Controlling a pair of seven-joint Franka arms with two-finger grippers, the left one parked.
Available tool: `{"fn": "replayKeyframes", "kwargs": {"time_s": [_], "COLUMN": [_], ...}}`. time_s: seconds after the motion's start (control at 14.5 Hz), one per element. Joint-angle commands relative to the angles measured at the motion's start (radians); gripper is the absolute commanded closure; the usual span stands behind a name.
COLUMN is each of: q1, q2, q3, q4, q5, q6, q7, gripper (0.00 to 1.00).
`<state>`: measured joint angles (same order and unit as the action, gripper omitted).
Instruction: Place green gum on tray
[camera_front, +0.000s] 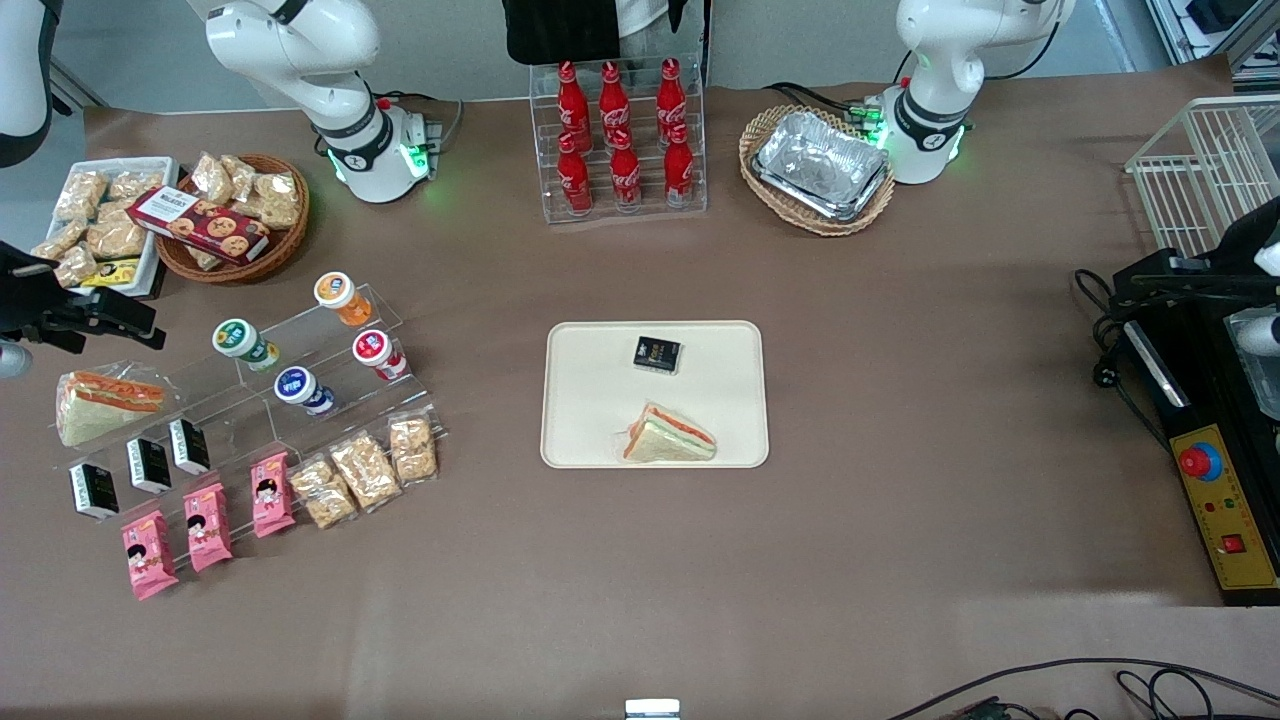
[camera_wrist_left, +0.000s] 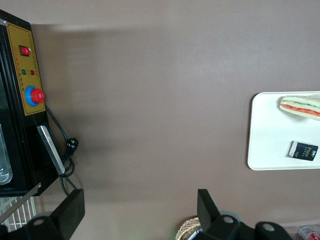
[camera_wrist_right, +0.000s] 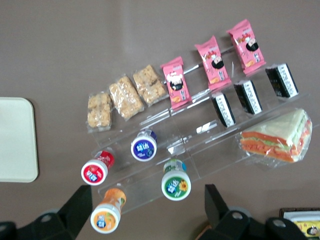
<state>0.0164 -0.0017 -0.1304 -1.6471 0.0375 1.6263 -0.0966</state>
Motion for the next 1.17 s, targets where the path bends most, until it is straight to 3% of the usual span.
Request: {"fn": "replayKeyframes", "kwargs": {"time_s": [0.0, 0.41, 0.76, 1.1], "q1": [-0.018, -0.036, -0.036, -0.03], "q2": [-0.116, -0.337, -0.343, -0.305], "q3": [-0.009, -0.031, -0.029, -0.023], "q4": [-0.119, -0.384, -0.434, -0.647], "q5": [0.004, -0.062, -0.064, -0.064], "q6": [-0.019, 0.021, 0.058, 0.358], "q7": [-0.04, -0.094, -0.078, -0.032], "gripper": [0.0, 0.0, 0.0, 0.0]}}
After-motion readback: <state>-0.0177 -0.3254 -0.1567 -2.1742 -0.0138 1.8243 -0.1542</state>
